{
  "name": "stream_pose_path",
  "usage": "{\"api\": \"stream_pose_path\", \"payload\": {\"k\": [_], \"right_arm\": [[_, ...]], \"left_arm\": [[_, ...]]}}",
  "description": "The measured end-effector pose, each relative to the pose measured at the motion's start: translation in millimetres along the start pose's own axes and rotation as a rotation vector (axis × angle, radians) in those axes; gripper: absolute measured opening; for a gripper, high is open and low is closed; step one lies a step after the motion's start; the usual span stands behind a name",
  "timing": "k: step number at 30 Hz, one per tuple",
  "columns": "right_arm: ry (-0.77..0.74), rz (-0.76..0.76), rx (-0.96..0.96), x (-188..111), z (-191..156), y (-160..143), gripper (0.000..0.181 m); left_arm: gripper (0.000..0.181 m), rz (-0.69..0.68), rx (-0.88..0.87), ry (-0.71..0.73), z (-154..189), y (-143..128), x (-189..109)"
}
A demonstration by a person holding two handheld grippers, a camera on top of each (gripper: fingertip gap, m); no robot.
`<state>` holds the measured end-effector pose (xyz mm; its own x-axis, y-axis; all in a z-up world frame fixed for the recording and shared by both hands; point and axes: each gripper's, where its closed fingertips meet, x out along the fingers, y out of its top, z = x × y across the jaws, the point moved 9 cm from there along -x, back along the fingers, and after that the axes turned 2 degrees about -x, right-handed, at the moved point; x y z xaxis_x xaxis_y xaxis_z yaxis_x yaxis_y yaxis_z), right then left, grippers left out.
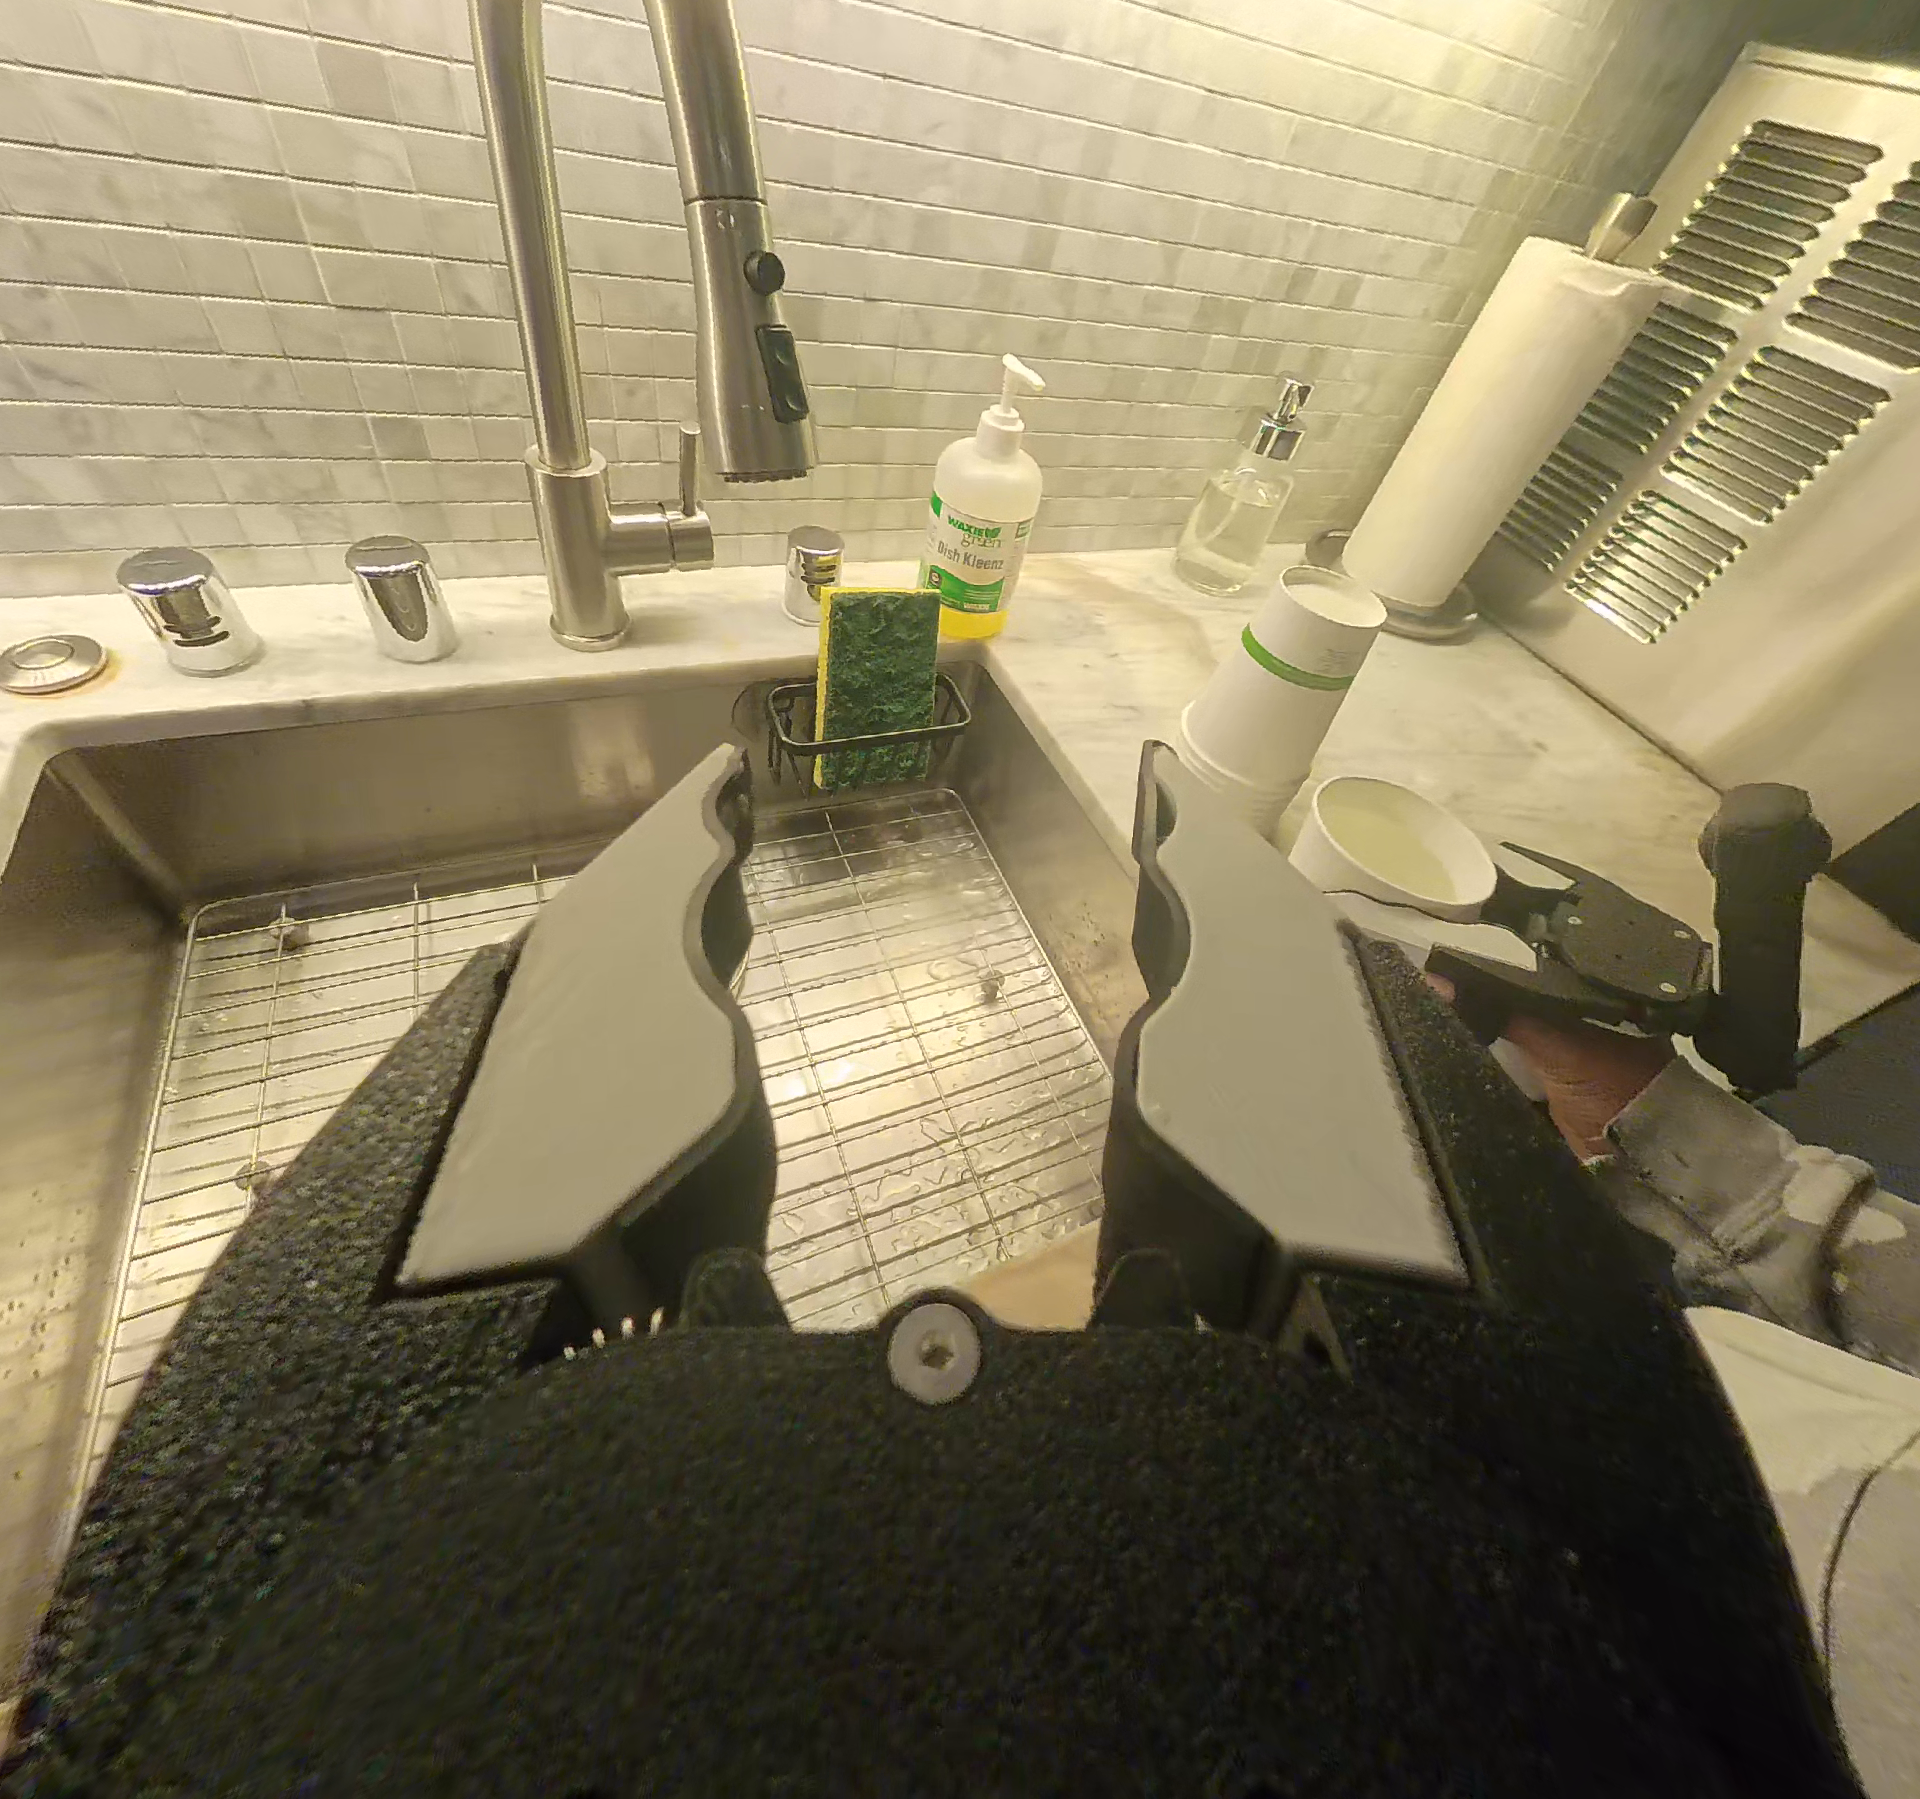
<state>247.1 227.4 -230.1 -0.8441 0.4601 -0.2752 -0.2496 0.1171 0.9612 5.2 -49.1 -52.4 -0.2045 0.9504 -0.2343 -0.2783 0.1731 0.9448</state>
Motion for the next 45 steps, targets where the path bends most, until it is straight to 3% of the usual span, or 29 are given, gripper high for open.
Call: {"api": "stream_pose_path", "payload": {"k": [14,23,34,45], "right_arm": [[-0.037,0.059,0.016,-28,53,21,0.090],[-0.073,0.109,0.023,-14,119,29,0.090],[-0.021,0.136,0.003,67,190,41,0.091],[0.022,0.147,0.015,177,203,55,0.091]], "left_arm": [[0.073,0.012,-0.005,0.015,7,-8,9],[0.072,-0.012,0.022,0.035,21,-10,16],[0.072,-0.034,0.064,0.095,47,-6,35],[0.072,-0.027,0.077,0.181,68,-11,44]]}}
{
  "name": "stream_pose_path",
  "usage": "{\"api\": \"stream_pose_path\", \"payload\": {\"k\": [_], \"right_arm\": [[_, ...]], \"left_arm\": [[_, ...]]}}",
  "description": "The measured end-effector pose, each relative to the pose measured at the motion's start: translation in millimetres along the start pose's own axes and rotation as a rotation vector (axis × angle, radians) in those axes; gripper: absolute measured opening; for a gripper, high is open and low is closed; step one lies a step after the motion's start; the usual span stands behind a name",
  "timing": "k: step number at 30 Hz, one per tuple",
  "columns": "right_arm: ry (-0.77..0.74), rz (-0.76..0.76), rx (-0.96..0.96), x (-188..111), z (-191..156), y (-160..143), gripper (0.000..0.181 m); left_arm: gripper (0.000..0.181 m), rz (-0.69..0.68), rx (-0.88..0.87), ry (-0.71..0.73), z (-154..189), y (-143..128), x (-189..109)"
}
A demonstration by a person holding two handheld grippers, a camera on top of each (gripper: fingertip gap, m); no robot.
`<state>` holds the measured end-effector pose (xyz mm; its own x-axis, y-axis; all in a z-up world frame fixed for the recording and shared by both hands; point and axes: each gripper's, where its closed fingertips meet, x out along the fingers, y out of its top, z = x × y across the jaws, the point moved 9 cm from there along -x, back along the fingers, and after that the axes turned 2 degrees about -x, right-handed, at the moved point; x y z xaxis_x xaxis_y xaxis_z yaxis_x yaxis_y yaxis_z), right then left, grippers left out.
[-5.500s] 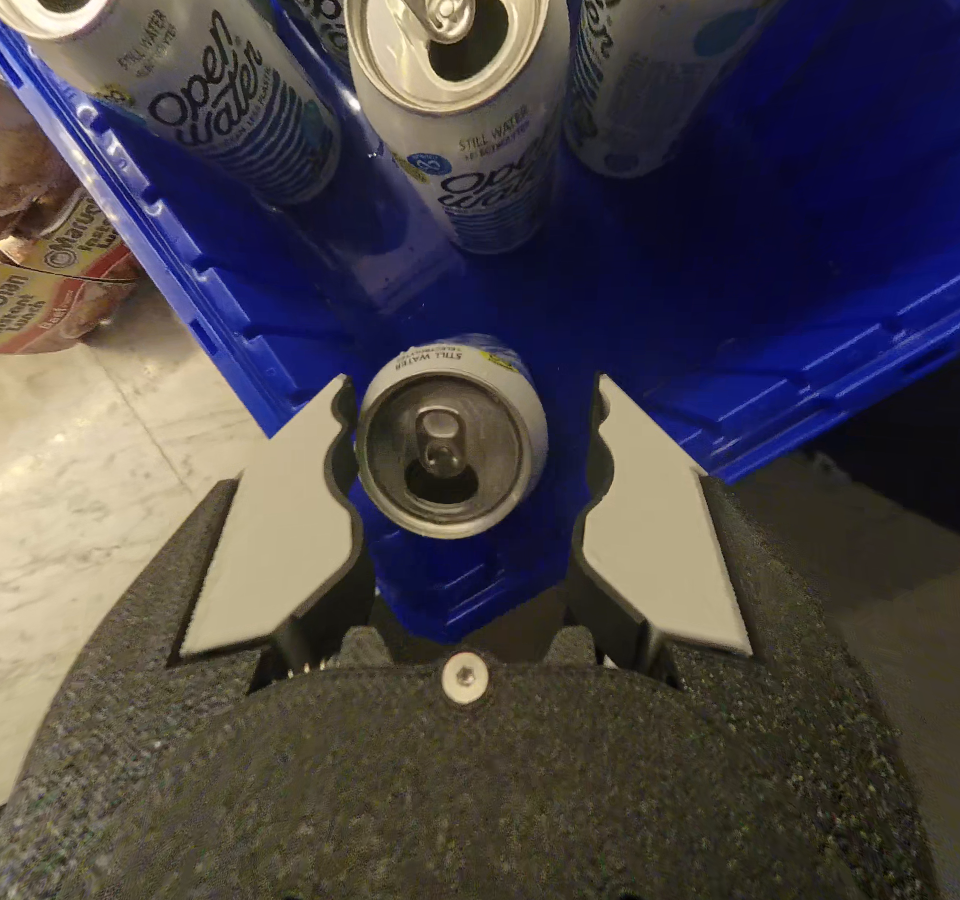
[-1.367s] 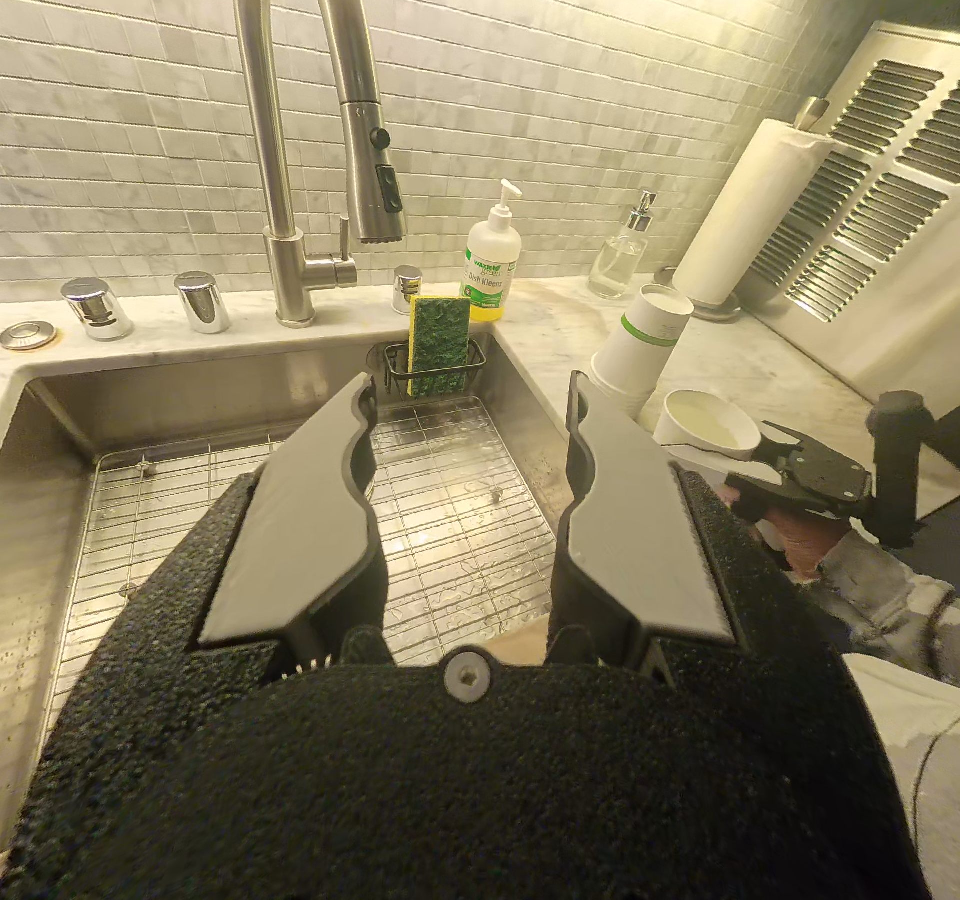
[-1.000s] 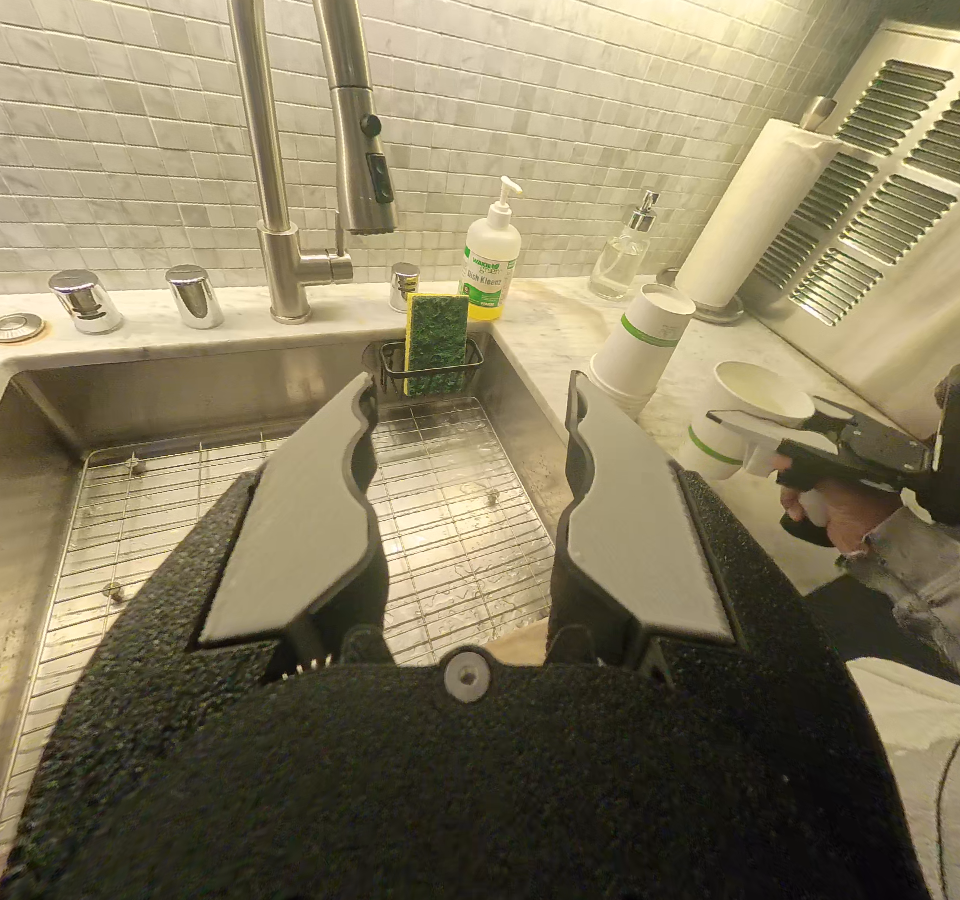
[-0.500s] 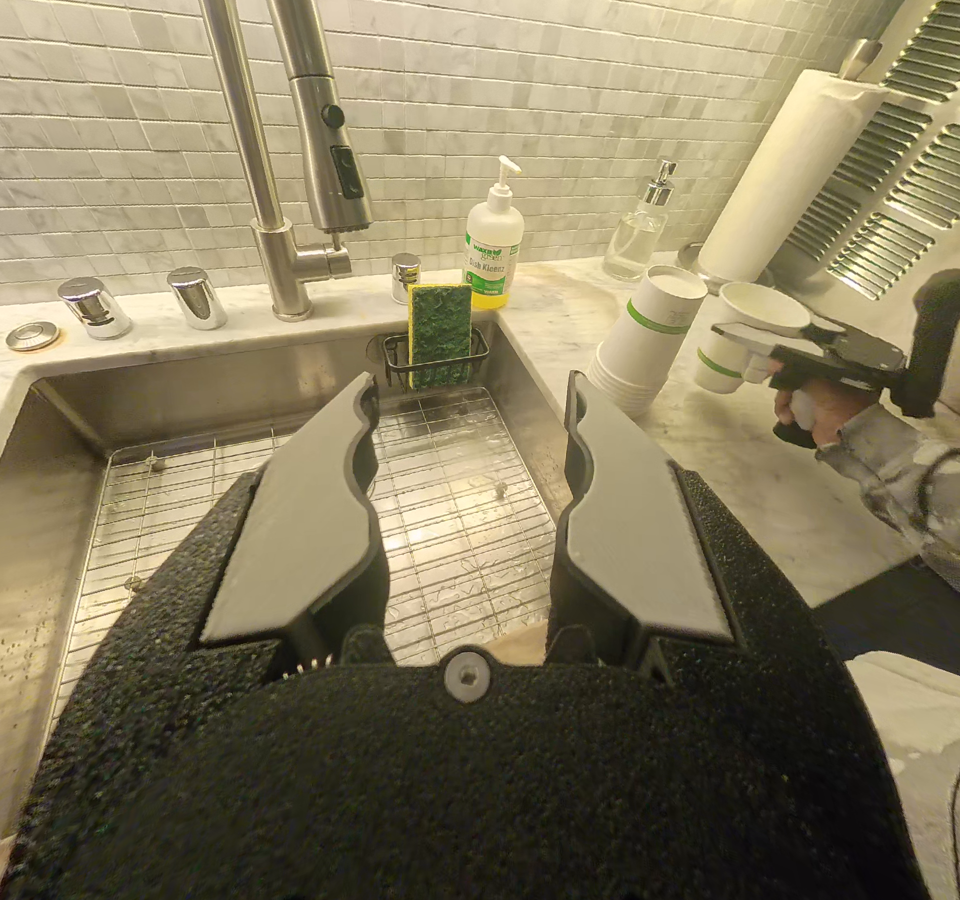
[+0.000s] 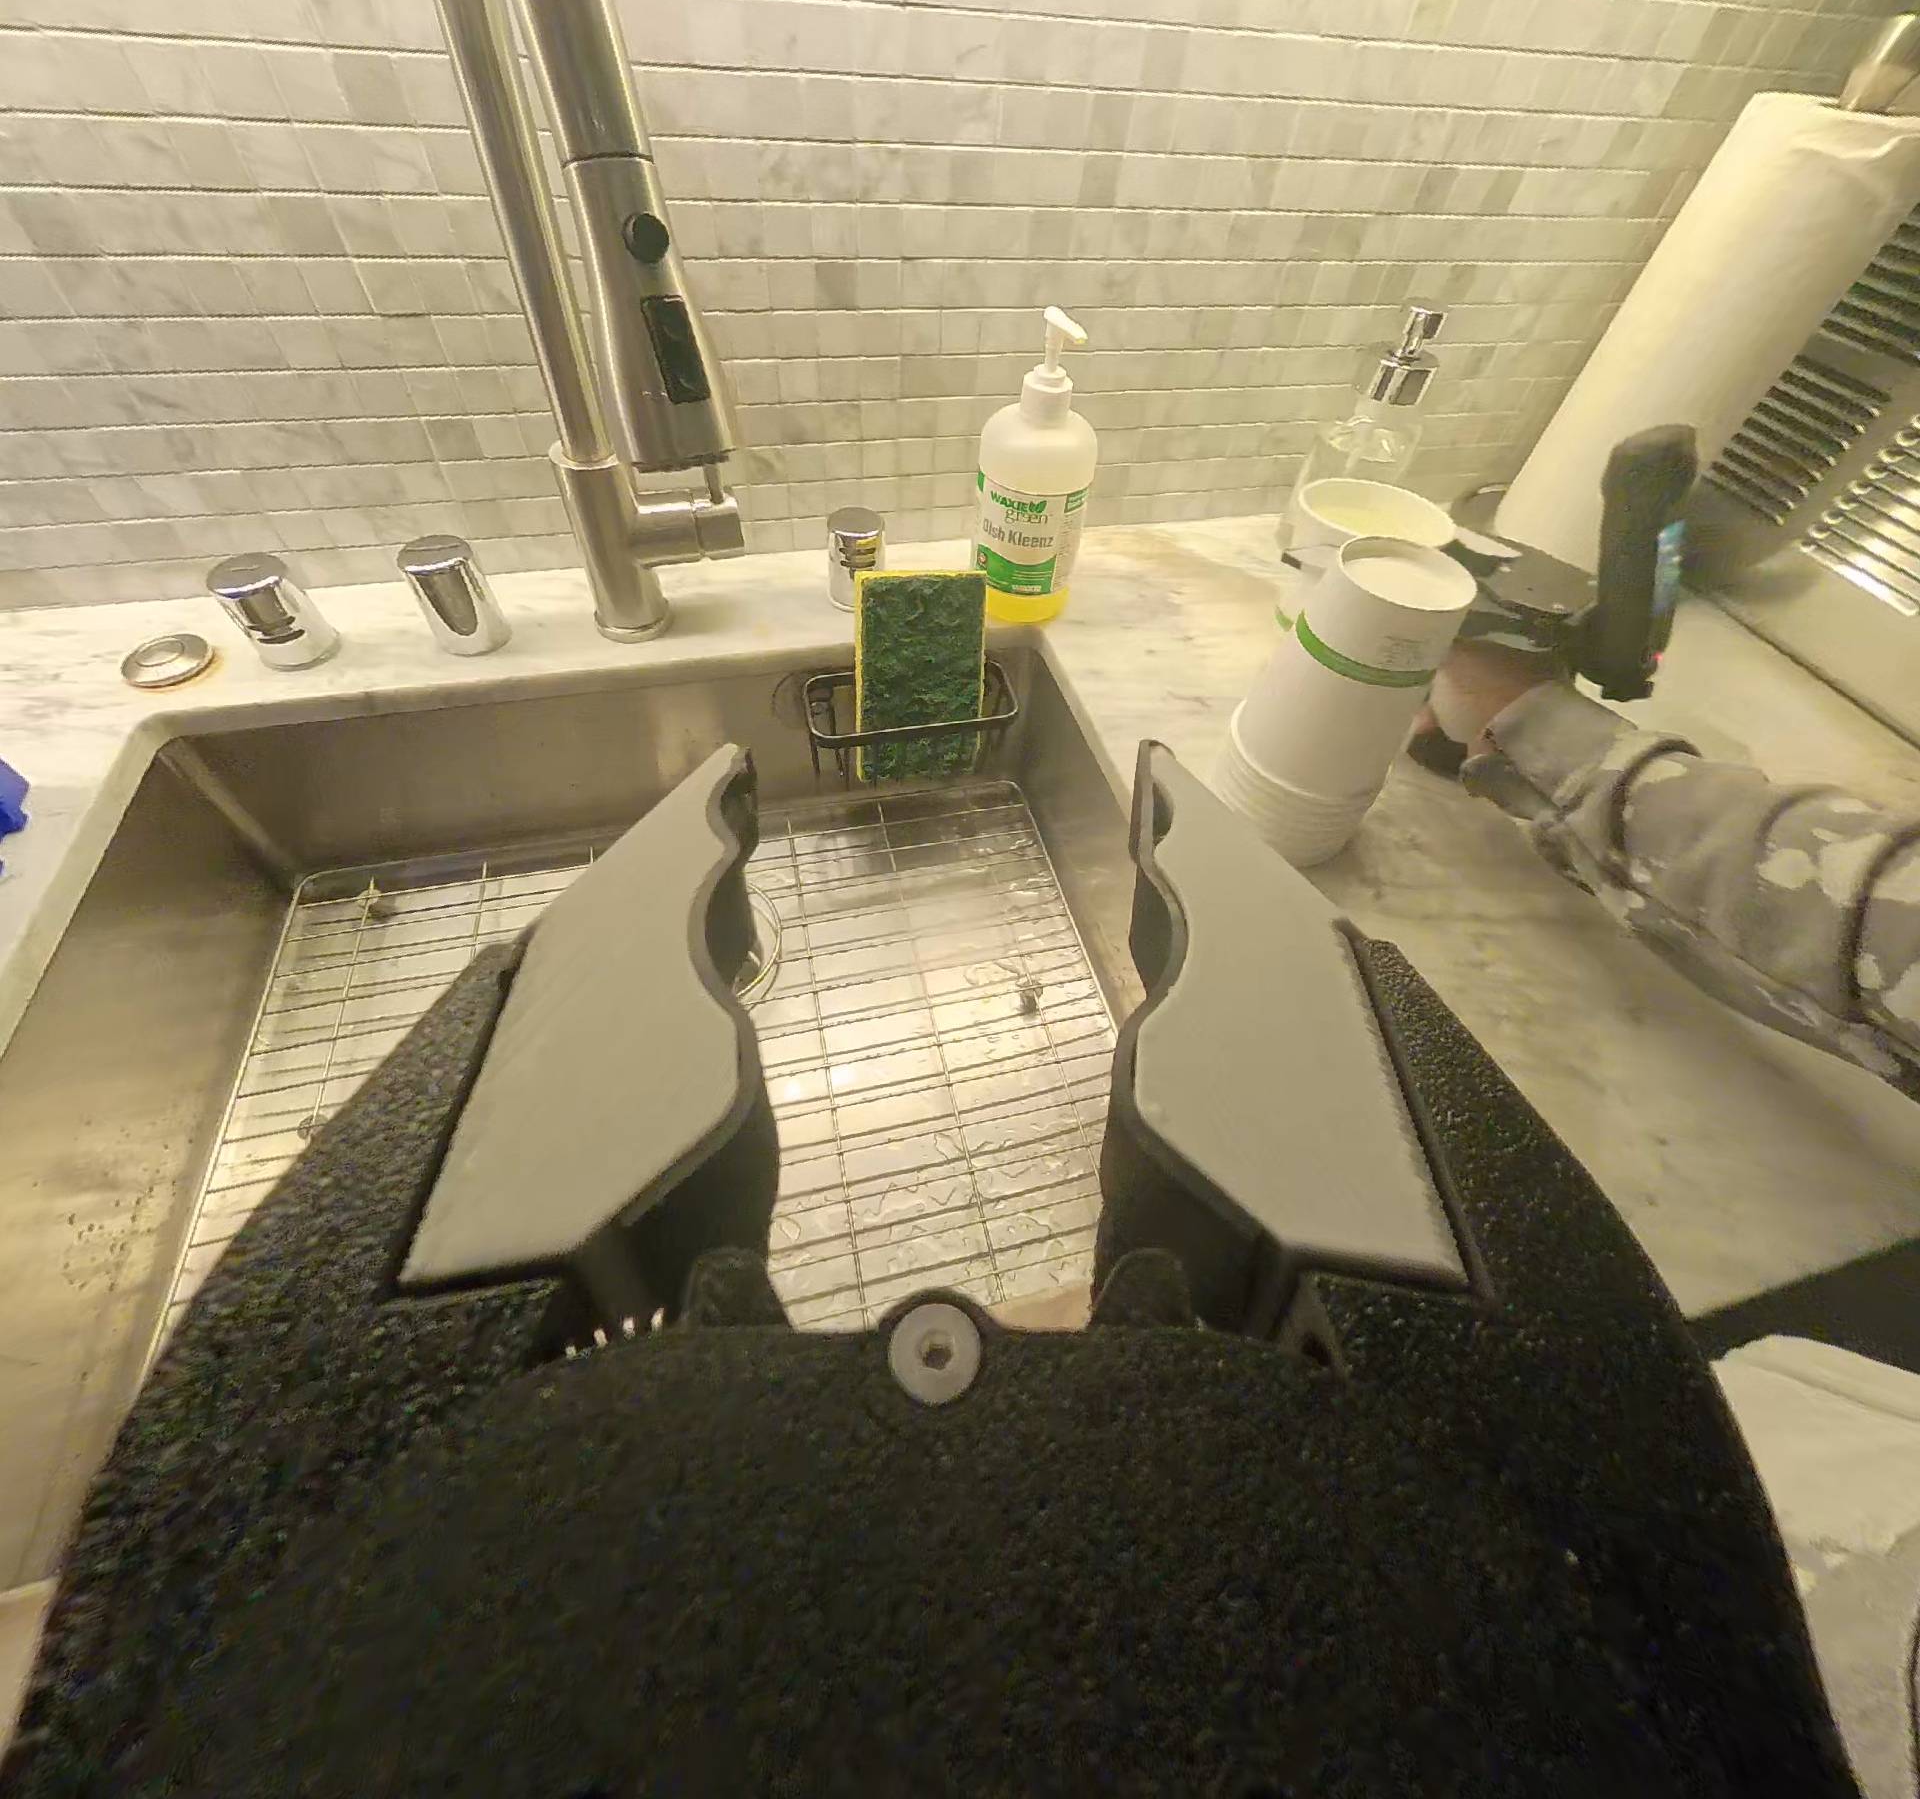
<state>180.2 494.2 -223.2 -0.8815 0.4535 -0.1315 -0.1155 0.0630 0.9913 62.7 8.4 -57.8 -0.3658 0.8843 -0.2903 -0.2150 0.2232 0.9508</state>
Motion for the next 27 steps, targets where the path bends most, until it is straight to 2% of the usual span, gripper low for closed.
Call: {"api": "stream_pose_path", "payload": {"k": [5,10,18,27], "right_arm": [[-0.011,-0.011,-0.012,29,-2,3,0.091],[-0.037,-0.050,-0.048,37,-5,2,0.092],[-0.062,-0.084,-0.068,36,-8,-1,0.094],[-0.119,-0.159,-0.047,20,-8,-7,0.094]], "left_arm": [[0.072,-0.003,-0.026,0.036,1,-7,-3],[0.073,-0.002,-0.052,0.070,-4,-14,-6],[0.073,-0.013,-0.065,0.103,-16,-26,-11],[0.072,-0.008,-0.075,0.110,-27,-34,-22]]}}
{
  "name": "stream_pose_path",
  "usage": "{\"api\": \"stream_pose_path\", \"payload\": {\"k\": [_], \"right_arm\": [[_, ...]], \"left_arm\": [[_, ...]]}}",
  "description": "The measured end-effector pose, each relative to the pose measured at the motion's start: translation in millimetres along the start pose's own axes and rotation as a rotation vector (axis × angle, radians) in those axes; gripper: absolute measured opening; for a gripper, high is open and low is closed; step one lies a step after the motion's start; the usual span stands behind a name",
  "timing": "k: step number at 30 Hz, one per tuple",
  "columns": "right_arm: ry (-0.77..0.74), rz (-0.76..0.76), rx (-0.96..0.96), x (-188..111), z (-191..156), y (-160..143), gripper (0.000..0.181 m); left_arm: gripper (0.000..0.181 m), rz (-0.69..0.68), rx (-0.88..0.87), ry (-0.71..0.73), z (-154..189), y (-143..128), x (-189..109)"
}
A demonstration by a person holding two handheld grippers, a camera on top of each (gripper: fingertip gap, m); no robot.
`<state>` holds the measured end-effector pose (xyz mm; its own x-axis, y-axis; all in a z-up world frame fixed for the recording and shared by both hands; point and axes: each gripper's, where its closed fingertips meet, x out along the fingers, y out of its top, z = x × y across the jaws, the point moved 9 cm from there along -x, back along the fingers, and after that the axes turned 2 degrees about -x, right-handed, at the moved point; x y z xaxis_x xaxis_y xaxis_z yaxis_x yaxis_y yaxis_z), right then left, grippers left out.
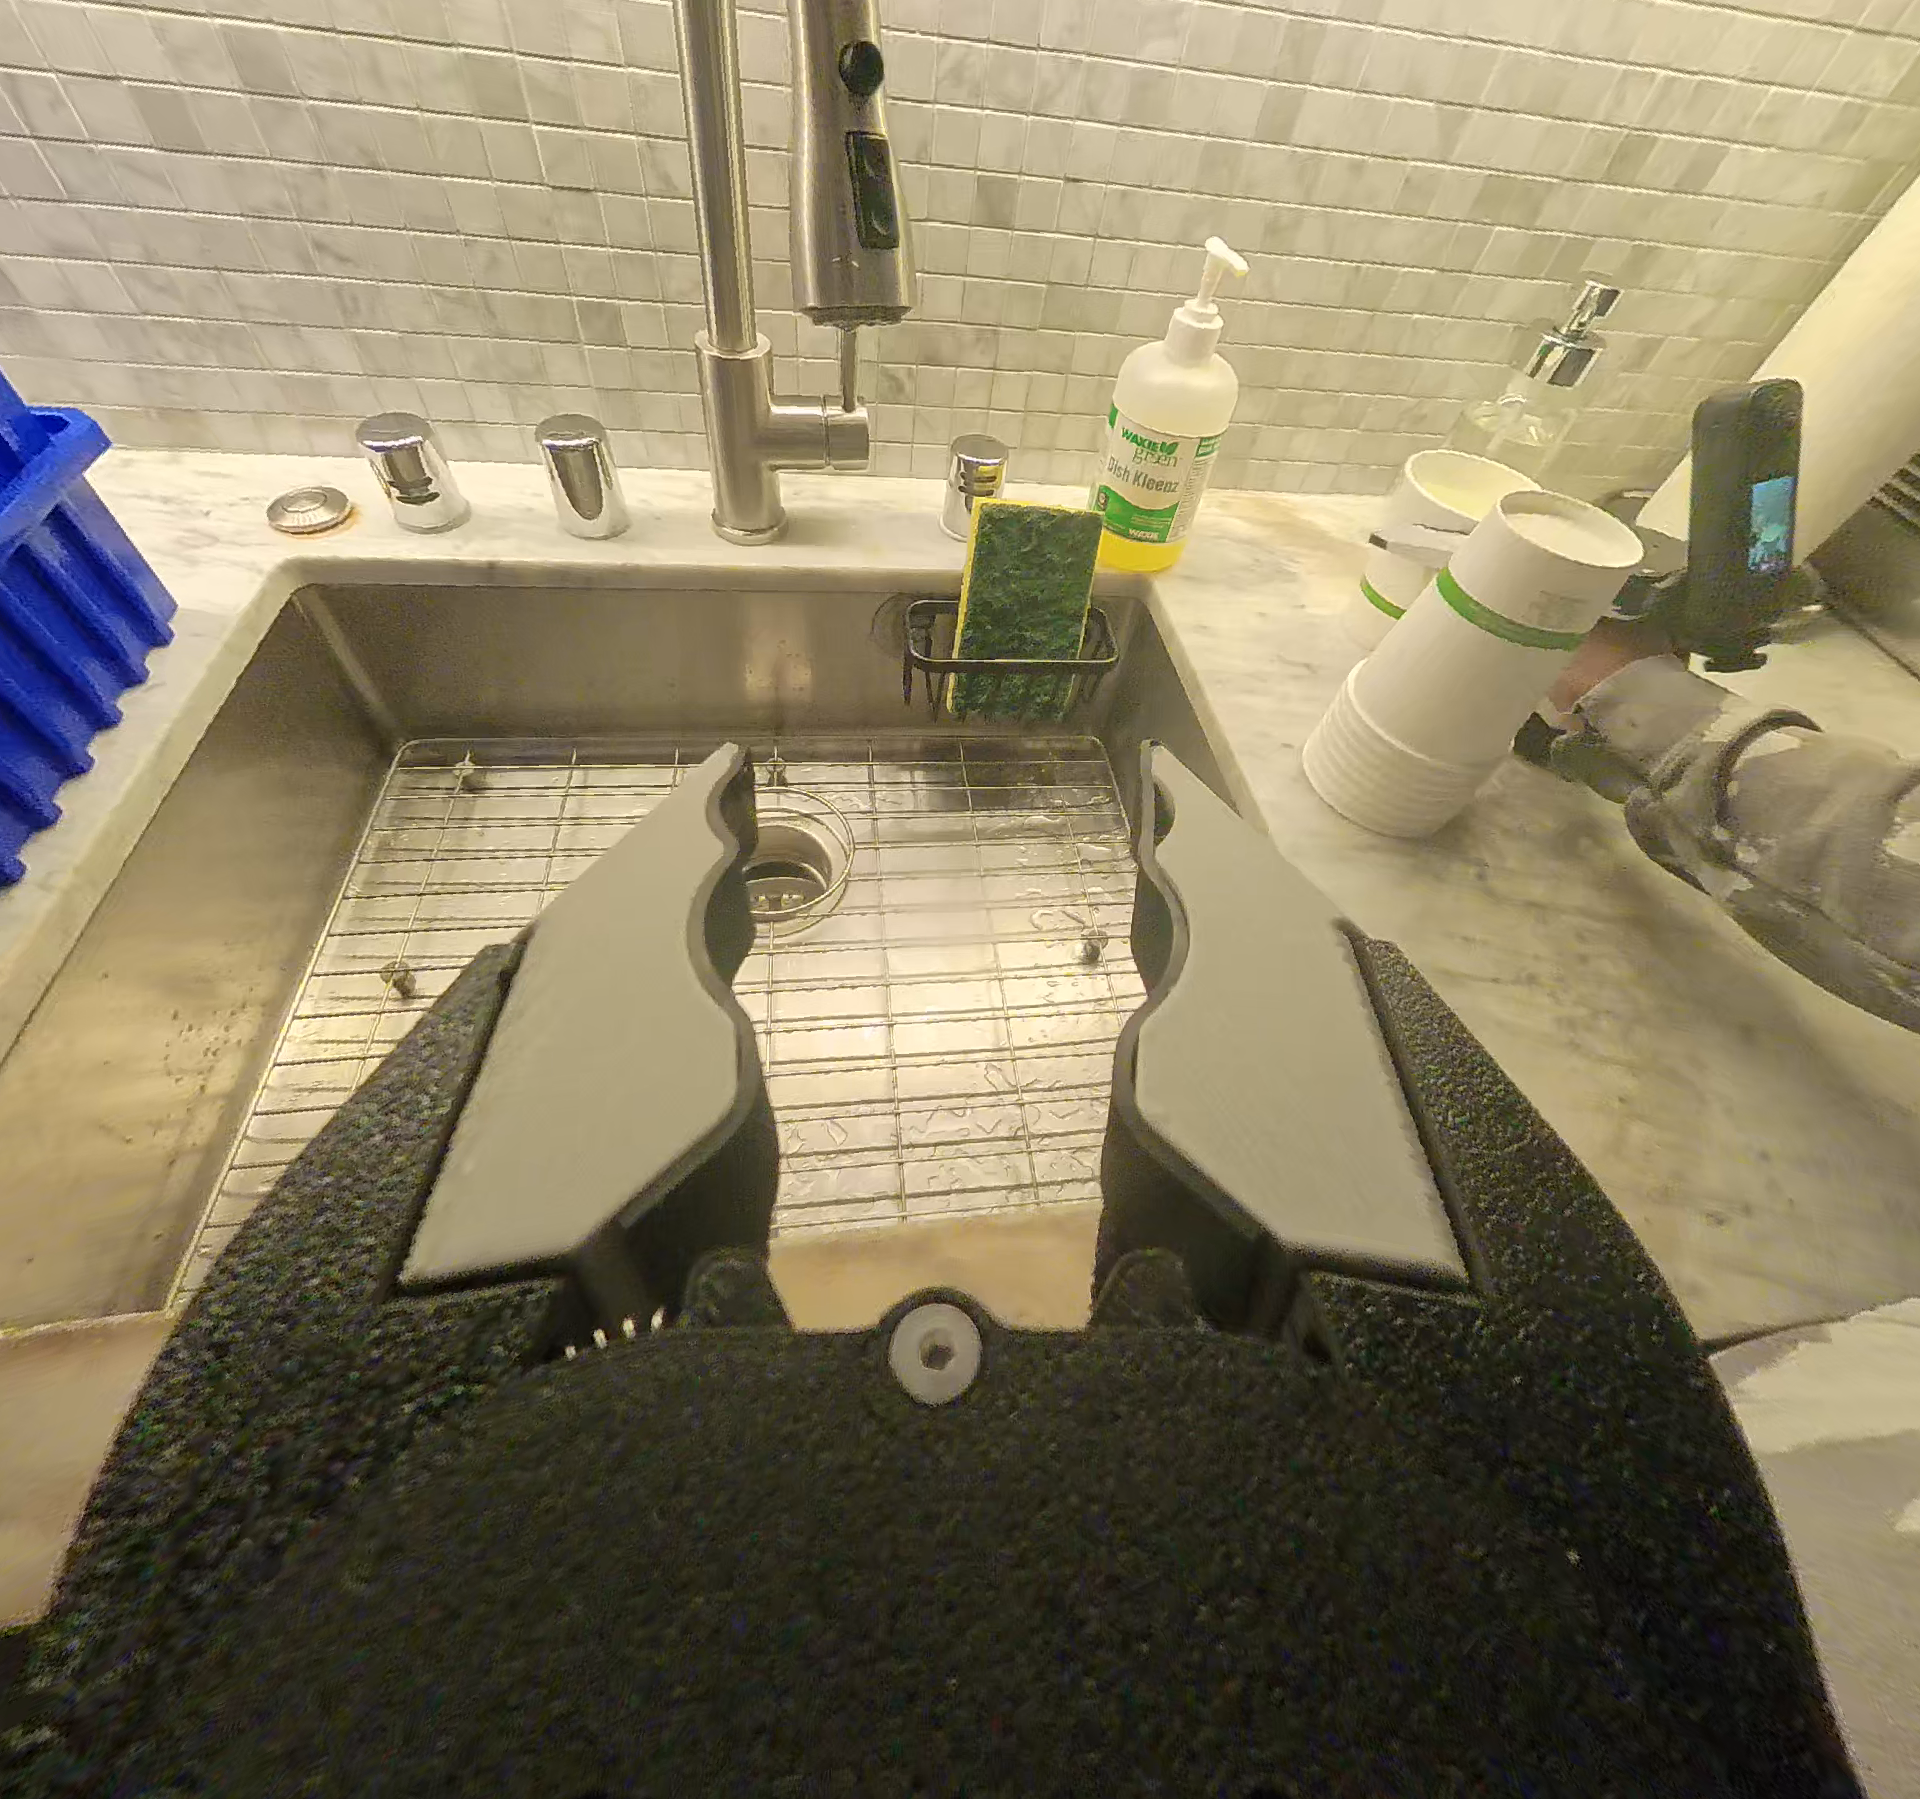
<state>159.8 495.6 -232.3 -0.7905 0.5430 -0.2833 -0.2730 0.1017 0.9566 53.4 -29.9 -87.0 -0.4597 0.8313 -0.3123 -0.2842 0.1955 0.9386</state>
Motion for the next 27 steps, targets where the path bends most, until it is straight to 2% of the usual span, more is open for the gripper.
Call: {"api": "stream_pose_path", "payload": {"k": [6,10,14,19,23,27], "right_arm": [[0.010,-0.034,0.004,-3,1,-3,0.097],[0.047,-0.020,0.038,-20,5,-5,0.105],[0.021,-0.012,0.063,-59,18,-14,0.103],[0.000,-0.007,0.127,-129,30,-23,0.095],[0.237,-0.102,0.134,-177,15,-11,0.088],[0.528,-0.331,-0.173,-195,-8,26,0.088]], "left_arm": [[0.073,-0.002,0.006,-0.010,-8,-2,-7],[0.074,-0.009,0.011,-0.024,-11,-4,-11],[0.073,-0.017,0.020,-0.046,-13,-9,-14],[0.072,-0.024,0.022,-0.090,-13,-16,-12],[0.071,-0.052,0.024,-0.148,-11,-24,-6],[0.070,-0.082,0.022,-0.248,-7,-33,1]]}}
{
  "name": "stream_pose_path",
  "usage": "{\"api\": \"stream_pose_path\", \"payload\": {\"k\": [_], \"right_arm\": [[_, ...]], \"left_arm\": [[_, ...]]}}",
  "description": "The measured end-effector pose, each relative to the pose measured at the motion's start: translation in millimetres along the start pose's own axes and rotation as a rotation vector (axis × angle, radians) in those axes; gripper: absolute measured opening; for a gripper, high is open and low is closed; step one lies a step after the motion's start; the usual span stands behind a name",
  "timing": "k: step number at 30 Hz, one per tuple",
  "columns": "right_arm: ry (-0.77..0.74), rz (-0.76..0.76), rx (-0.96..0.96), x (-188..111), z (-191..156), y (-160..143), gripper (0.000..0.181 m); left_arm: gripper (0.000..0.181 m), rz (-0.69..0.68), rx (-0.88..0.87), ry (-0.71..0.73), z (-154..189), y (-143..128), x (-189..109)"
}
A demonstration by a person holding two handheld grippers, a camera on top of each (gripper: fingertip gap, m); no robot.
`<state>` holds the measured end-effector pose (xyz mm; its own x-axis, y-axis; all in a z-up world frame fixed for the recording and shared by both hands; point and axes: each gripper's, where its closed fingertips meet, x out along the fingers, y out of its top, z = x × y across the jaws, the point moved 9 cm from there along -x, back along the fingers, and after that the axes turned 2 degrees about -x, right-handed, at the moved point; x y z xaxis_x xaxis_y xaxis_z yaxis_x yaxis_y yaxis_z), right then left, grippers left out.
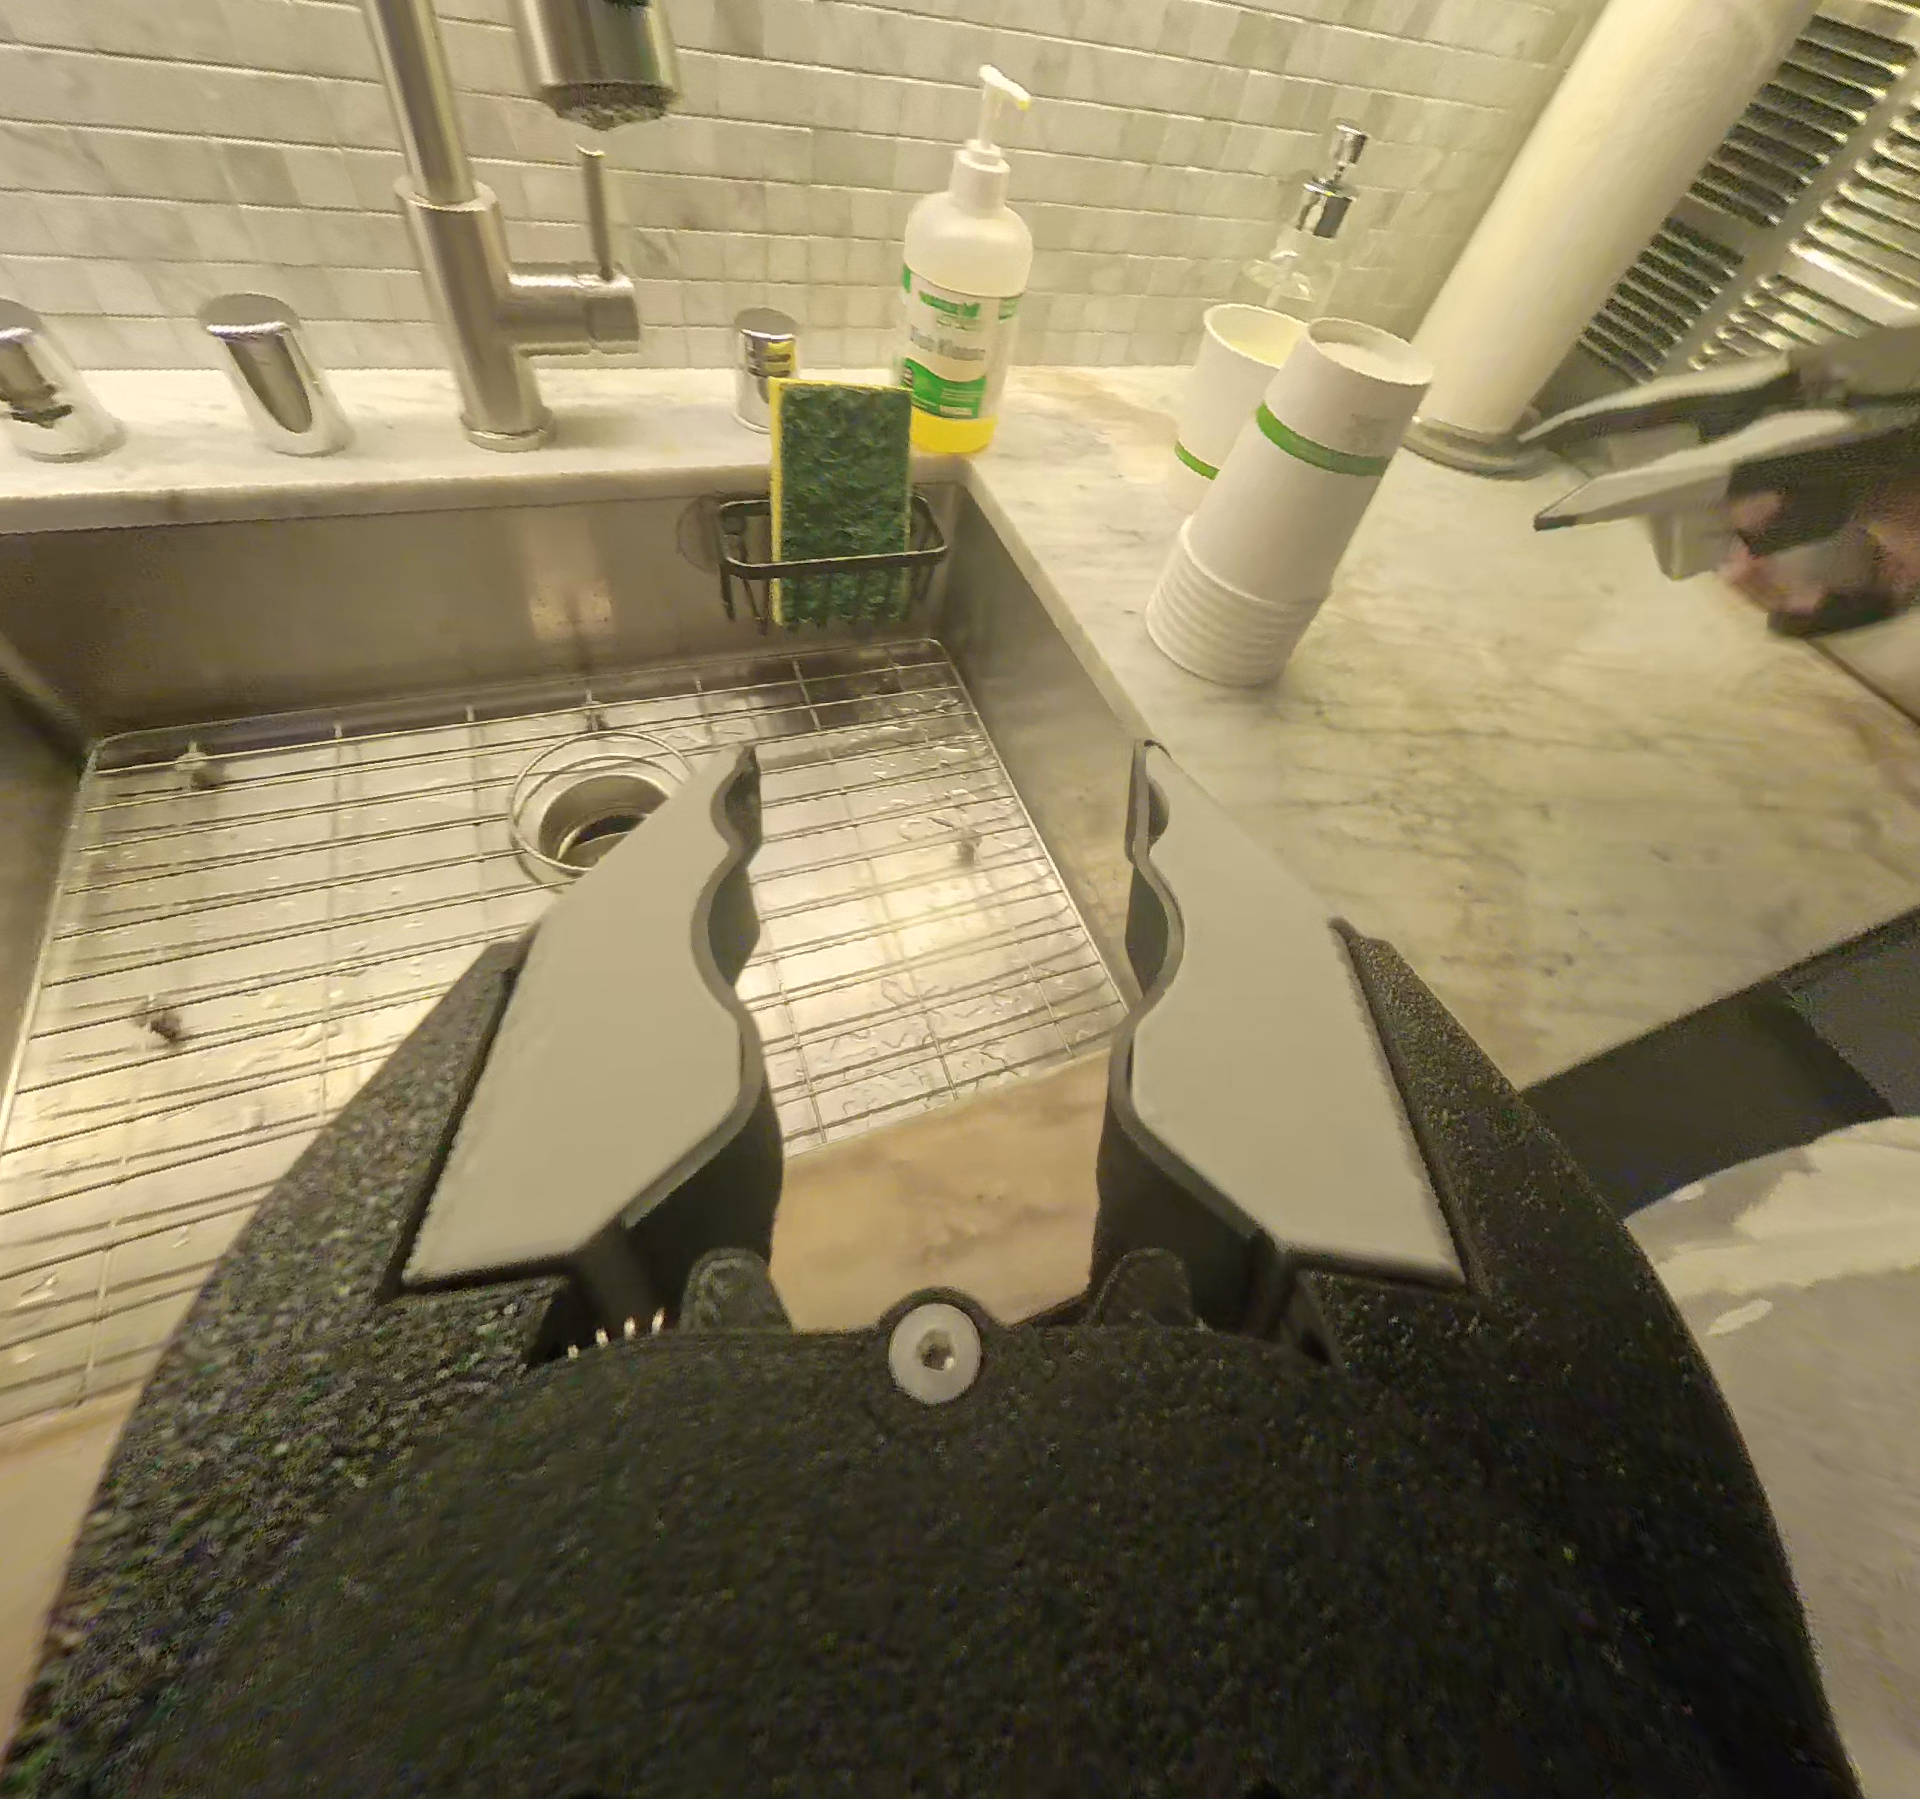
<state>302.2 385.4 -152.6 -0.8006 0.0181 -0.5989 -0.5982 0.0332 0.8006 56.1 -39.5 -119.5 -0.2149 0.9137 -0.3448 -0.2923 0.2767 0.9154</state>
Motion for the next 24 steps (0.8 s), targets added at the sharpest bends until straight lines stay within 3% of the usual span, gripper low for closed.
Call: {"api": "stream_pose_path", "payload": {"k": [5,10,16,21,24], "right_arm": [[0.120,-0.259,-0.367,6,-18,76,0.093],[0.173,-0.511,-0.563,42,-29,124,0.100],[0.178,-0.742,-0.543,91,-25,125,0.104],[0.159,-0.776,-0.495,103,-26,126,0.075],[0.141,-0.791,-0.473,104,-28,128,0.075]], "left_arm": [[0.070,0.040,0.025,-0.045,-5,-3,2],[0.069,0.120,0.031,-0.028,-24,1,-10],[0.069,0.170,0.044,0.001,-67,6,-32],[0.068,0.178,0.033,0.009,-108,6,-47],[0.068,0.175,0.027,0.000,-130,6,-52]]}}
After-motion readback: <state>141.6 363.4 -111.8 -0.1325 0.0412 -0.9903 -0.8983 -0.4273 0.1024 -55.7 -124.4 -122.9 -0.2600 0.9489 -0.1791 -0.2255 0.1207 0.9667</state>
